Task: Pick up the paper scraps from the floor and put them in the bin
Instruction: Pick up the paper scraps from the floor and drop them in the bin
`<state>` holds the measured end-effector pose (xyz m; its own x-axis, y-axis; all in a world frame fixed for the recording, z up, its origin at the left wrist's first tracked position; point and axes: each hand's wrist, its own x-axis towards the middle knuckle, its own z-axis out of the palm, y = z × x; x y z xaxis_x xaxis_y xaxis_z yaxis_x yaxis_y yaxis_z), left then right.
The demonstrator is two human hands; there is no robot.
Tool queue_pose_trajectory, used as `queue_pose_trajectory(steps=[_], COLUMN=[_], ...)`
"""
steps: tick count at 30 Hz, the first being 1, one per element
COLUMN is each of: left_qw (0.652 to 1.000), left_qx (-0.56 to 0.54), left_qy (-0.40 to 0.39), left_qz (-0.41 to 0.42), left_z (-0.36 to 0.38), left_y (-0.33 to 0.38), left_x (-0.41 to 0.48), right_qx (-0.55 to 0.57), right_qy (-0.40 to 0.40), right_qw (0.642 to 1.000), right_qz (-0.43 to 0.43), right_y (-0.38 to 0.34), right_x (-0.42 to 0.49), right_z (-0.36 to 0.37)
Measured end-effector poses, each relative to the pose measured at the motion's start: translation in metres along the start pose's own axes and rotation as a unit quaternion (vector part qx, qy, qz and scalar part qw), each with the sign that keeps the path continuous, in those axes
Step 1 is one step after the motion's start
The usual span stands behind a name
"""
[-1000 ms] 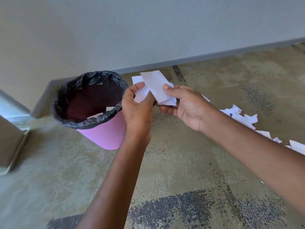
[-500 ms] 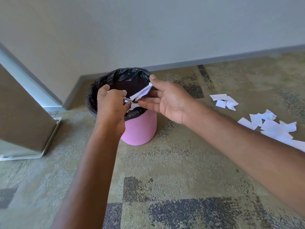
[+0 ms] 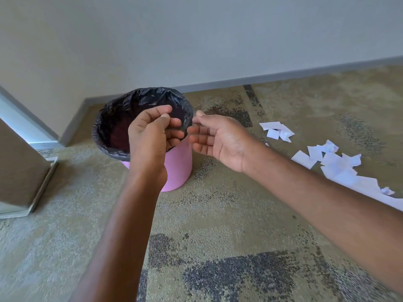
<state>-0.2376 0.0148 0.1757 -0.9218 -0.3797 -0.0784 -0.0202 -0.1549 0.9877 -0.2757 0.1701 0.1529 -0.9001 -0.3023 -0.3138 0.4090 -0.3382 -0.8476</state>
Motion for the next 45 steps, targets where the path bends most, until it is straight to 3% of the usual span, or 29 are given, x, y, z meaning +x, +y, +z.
queue_pose_trajectory(steps=[13,22,26,34,38,42,45], left_qw=[0.982,0.939,0.913,0.794,0.756,0.689,0.673], left_qx=[0.063,0.168,0.245,0.456,0.505,0.587,0.600], left_qy=[-0.159,-0.274,-0.317,-0.385,-0.391,-0.386,-0.385], left_qz=[-0.075,-0.123,-0.075,0.116,0.141,0.176,0.197], left_z=[0.133,0.214,0.240,0.290,0.310,0.317,0.320], left_y=[-0.087,-0.180,-0.225,-0.286,-0.305,-0.316,-0.320], left_x=[-0.044,-0.082,-0.096,-0.109,-0.108,-0.104,-0.099], right_qx=[0.017,0.059,0.080,0.086,0.085,0.064,0.034], right_qy=[0.183,0.333,0.387,0.457,0.480,0.495,0.498], right_qw=[0.983,0.940,0.918,0.885,0.873,0.866,0.866], right_qz=[-0.026,-0.033,-0.033,-0.004,0.010,0.020,0.038], right_y=[-0.018,-0.027,-0.022,0.009,0.023,0.034,0.044], right_x=[-0.069,-0.145,-0.181,-0.242,-0.260,-0.266,-0.268], right_z=[-0.160,-0.293,-0.345,-0.419,-0.448,-0.463,-0.468])
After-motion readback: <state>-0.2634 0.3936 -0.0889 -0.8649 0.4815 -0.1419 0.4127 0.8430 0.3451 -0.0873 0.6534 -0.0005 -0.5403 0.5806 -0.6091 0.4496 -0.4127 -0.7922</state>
